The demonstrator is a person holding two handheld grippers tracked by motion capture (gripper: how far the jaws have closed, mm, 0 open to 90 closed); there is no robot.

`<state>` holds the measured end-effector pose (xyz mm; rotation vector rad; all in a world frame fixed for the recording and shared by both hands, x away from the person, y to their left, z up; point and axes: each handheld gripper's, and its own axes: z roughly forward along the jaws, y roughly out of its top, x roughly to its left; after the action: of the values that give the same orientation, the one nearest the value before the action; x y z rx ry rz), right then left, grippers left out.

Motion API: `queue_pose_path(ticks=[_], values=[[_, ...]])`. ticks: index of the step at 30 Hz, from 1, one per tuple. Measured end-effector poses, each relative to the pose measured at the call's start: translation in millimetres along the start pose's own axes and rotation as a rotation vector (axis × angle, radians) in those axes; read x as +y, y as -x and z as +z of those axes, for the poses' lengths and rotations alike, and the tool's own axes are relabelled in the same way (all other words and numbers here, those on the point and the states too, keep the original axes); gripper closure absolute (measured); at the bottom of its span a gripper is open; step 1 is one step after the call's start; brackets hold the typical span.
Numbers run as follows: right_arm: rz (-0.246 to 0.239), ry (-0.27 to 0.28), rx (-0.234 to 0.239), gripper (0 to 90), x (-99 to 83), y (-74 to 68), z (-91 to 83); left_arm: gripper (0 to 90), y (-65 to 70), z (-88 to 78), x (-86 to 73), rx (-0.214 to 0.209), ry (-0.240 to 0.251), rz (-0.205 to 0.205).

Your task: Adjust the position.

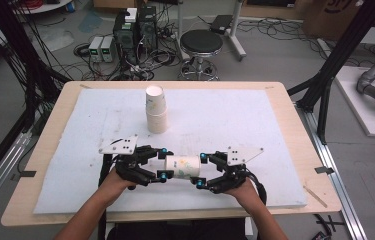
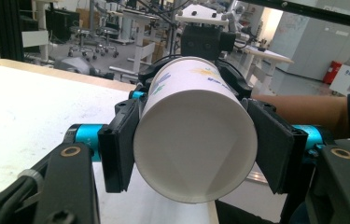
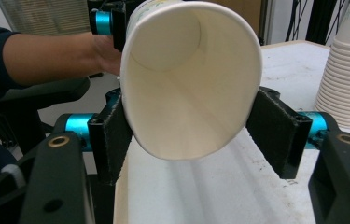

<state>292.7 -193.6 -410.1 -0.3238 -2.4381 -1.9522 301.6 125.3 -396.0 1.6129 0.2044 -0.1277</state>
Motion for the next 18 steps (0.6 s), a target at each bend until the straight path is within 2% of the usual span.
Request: queue_pose_path(ticks=[2, 5, 9, 15, 16, 18], values=[[0.015, 0.006, 0.009, 30.7, -0.1, 0.7, 0.5, 37.4, -0.1, 0.0, -0.1, 0.001, 0.001, -0.002], [0.067, 0.007, 0.031, 26.0, -0.3, 2.8, 3.3, 37.4, 0.2, 1.8, -1.6, 0.0, -0.012, -0.001], [0.031, 0.016, 0.026, 32.9, 0.9, 0.8, 2.3, 37.4, 0.1, 1.6, -2.7, -0.007, 0.002, -0.009], [0.02, 0.024, 0.022, 35.5, 1.9, 0.5, -0.2, 36.9, -0.1, 1.4, -2.7, 0.005, -0.004, -0.015], [0.02, 0.022, 0.02, 35.5, 2.2, 0.5, -0.6, 34.5, 0.0, 1.2, -2.4, 0.01, -0.006, -0.023], [0.022, 0.021, 0.02, 35.5, 3.4, 0.7, -1.6, 19.8, -0.3, 1.4, -1.0, 0.037, -0.021, -0.066]])
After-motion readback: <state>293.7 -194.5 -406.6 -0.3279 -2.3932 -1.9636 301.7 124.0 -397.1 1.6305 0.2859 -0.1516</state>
